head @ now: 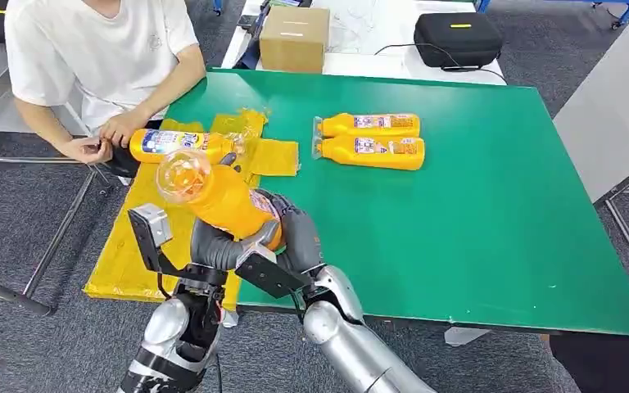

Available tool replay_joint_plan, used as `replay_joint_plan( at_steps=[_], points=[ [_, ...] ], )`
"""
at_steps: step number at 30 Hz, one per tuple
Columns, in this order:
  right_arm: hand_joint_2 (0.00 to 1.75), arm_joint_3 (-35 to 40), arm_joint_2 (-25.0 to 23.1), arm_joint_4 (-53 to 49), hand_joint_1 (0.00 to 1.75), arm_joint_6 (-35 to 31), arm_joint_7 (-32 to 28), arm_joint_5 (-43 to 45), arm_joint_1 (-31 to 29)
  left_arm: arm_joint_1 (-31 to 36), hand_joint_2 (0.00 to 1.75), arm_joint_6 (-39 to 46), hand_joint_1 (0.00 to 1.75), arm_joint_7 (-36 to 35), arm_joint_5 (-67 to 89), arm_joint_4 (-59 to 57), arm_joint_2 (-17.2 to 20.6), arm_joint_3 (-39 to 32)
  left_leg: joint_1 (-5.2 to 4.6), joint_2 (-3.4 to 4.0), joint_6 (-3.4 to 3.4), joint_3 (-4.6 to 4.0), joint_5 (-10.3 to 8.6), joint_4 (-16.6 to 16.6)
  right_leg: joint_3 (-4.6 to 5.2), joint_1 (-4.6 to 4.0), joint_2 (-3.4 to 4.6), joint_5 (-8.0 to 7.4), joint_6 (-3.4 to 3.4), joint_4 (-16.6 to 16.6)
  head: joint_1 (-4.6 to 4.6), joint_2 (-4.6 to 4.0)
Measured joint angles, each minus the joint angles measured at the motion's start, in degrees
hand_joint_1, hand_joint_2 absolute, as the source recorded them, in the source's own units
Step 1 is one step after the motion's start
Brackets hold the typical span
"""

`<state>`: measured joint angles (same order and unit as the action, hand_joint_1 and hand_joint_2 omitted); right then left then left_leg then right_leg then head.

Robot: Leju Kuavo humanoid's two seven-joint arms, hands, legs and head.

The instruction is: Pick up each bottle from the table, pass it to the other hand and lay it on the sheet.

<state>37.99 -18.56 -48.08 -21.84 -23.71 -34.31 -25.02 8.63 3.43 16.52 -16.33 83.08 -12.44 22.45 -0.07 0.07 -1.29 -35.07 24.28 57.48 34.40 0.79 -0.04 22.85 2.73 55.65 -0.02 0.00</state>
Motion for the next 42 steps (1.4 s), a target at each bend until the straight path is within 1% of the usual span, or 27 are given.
replay_joint_plan(
  at_steps=[2, 3, 9, 15, 21, 30, 31, 33, 37, 38, 42],
  points=[
    [1.75, 0.7, 0.0, 0.5, 0.00, -0.6, 0.0, 0.3, 0.2, 0.8, 1.75, 0.0, 1.75, -0.2, -0.3, -0.5, 0.0, -0.1, 0.00, -0.02, 0.00, -0.01, 0.00, 0.0, 0.00, 0.00, -0.01, 0.00, 0.00, 0.0, 0.02, 0.00],
    [0.00, 1.0, 0.0, 0.7, 0.00, -1.1, 0.1, 0.3, 0.3, 0.9, 1.75, 0.0, 1.75, -0.2, -0.4, -0.6, 0.0, -0.2, 0.00, -0.01, 0.00, 0.00, 0.00, 0.0, -0.01, 0.00, 0.00, 0.00, 0.00, 0.0, 0.00, 0.00],
    [0.00, 1.1, 0.0, 1.6, 0.00, -3.3, 0.1, 0.8, 0.6, 1.5, 1.75, -0.2, 1.75, -0.1, -0.4, -1.6, 0.0, -0.3, 0.00, -0.01, 0.00, -0.01, 0.00, 0.0, 0.01, 0.00, 0.00, 0.00, 0.00, 0.0, 0.02, 0.00],
    [0.00, 1.0, -0.4, 1.8, 0.00, -7.0, -2.3, 3.4, 1.8, 2.3, 1.75, -2.1, 1.75, 1.2, 0.8, -1.8, 0.0, -0.6, 0.00, -0.02, 0.01, -0.01, -0.01, 0.0, 0.01, 0.00, -0.01, 0.00, 0.00, 0.0, 0.00, 0.00],
    [0.00, 0.2, -0.1, 0.4, 0.00, -7.1, -3.6, 5.1, 4.8, 4.7, 1.75, -0.7, 1.75, 0.8, 6.1, -3.1, 0.3, -0.9, 0.00, -0.01, 0.01, -0.03, 0.00, 0.0, 0.02, 0.00, 0.00, 0.00, 0.00, 0.0, 0.00, 0.00],
    [0.00, -0.7, 0.3, -0.7, 0.00, -8.0, -4.0, 5.5, 6.0, 6.0, 1.75, -0.9, 1.75, 0.2, 7.1, -4.9, 0.4, -0.8, 0.00, -0.01, 0.01, -0.03, -0.01, 0.0, 0.02, 0.00, -0.01, 0.00, 0.00, 0.0, 0.00, 0.00],
    [0.00, -0.8, 0.5, -1.2, 0.00, -8.4, -4.2, 5.4, 6.5, 6.2, 1.75, -0.3, 1.75, 0.2, 8.4, -5.1, 0.6, -0.8, 0.00, -0.03, 0.01, -0.03, -0.01, 0.0, 0.02, 0.00, -0.01, 0.00, 0.00, 0.0, 0.02, 0.00],
    [0.00, -1.3, 1.6, -3.2, 0.00, -9.4, -4.8, 4.5, 8.8, 7.0, 1.75, 2.5, 1.75, 0.3, 15.9, -5.7, 1.7, -0.9, 0.00, -0.04, 0.01, -0.03, 0.00, 0.0, 0.01, 0.00, -0.01, 0.00, 0.00, 0.0, 0.02, 0.00],
    [0.00, -4.0, 4.6, -9.6, 0.00, -9.5, -5.1, 0.8, 16.2, 7.7, 1.75, 6.6, 1.75, -0.9, 31.8, -6.8, 4.5, -3.8, 0.00, -0.05, 0.02, -0.05, 0.01, 0.0, 0.04, 0.00, -0.02, 0.03, -0.01, 0.0, 0.00, 0.00],
    [0.00, -4.5, 5.2, -10.6, 0.00, -9.6, -5.1, 0.4, 17.4, 7.7, 1.75, 7.2, 1.75, -0.9, 33.7, -6.9, 4.8, -4.4, 0.01, -0.05, 0.02, -0.08, 0.01, 0.0, 0.06, -0.01, -0.02, 0.03, -0.02, 0.0, 0.02, 0.00],
    [0.00, -4.7, 5.5, -11.1, 0.00, -9.6, -5.1, 0.2, 17.9, 7.7, 1.75, 7.4, 1.75, -0.9, 34.5, -7.0, 5.0, -4.8, 0.01, -0.05, 0.02, -0.09, 0.01, 0.0, 0.07, -0.01, -0.02, 0.03, -0.02, 0.0, 0.02, 0.00]
  ],
)
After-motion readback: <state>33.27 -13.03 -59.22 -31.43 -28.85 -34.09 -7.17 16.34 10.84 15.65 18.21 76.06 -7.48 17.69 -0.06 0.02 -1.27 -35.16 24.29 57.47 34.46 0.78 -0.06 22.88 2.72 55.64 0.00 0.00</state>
